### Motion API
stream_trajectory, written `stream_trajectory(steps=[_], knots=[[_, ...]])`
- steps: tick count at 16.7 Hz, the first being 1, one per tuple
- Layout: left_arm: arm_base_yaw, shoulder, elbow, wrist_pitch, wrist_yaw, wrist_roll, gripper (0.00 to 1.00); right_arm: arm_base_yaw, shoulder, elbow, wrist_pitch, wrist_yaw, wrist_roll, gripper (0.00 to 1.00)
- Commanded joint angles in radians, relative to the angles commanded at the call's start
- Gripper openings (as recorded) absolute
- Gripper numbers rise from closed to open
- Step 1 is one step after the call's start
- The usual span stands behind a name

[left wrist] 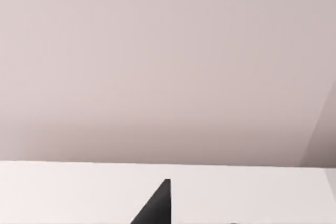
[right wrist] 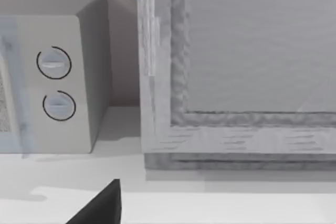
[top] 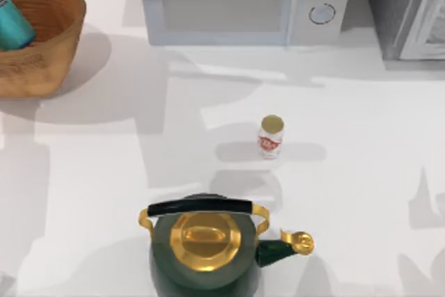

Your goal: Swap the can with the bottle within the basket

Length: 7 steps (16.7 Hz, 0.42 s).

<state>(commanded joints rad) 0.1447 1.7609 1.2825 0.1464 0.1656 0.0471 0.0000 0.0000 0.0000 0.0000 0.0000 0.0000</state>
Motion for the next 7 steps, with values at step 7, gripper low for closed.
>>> stream_trajectory(steps=[7], knots=[[0.0, 0.0, 0.0, 0.0, 0.0, 0.0, 1.0, 0.0, 0.0, 0.0, 0.0, 0.0, 0.0, 1.0]])
